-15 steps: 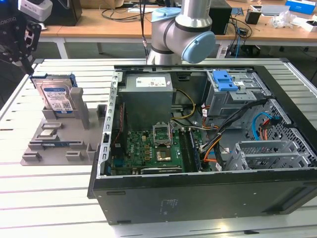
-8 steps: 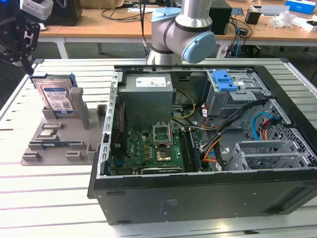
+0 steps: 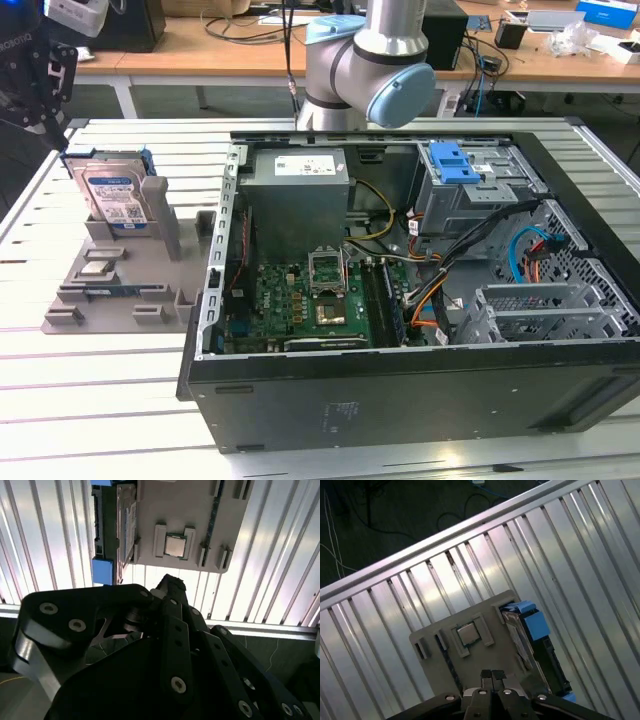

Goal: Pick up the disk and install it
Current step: 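Pick up the disk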

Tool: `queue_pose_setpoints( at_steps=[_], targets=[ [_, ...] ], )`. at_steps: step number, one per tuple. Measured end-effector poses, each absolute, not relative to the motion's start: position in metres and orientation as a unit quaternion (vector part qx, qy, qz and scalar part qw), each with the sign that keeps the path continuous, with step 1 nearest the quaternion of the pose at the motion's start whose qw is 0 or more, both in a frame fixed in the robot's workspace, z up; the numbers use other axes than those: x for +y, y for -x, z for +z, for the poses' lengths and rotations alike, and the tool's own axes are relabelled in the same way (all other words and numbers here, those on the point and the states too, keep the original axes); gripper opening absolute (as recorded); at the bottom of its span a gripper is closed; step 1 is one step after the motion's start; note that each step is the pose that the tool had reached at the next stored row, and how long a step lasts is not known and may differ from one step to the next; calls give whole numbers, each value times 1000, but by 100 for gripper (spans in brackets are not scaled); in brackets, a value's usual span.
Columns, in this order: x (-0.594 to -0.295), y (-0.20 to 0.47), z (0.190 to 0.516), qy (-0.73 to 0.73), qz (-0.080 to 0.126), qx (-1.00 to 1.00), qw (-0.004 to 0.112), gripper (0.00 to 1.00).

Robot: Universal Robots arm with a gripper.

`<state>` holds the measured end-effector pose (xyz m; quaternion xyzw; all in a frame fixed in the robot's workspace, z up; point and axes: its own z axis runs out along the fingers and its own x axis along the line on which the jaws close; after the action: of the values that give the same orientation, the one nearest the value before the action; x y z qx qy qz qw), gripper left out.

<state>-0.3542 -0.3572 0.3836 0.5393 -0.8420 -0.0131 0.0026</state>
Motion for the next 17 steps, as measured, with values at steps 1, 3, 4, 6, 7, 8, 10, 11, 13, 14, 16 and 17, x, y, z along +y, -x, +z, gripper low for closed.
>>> queue_pose_setpoints(
  at_steps=[1,3,4,6,7,8,10,11,13,14,16,17],
  targets=[
    [-357,354,384,-549,-13,-836,3,10],
    [-357,354,384,-570,-13,-821,3,10],
    [-357,354,384,-579,-13,-815,3,10],
    [-357,354,384,-600,-13,-800,4,10],
    [-357,354,384,-607,-13,-794,4,10],
    [-357,354,384,-617,-13,-787,4,10],
    [-357,354,384,-635,-13,-772,4,10],
    [-357,354,384,-648,-13,-762,4,10],
    [-357,354,384,-663,-12,-749,5,10],
    [-357,354,384,-663,-12,-748,5,10],
    [-357,354,384,-663,-12,-748,5,10],
    [-357,354,384,-664,-12,-748,5,10]
  ],
)
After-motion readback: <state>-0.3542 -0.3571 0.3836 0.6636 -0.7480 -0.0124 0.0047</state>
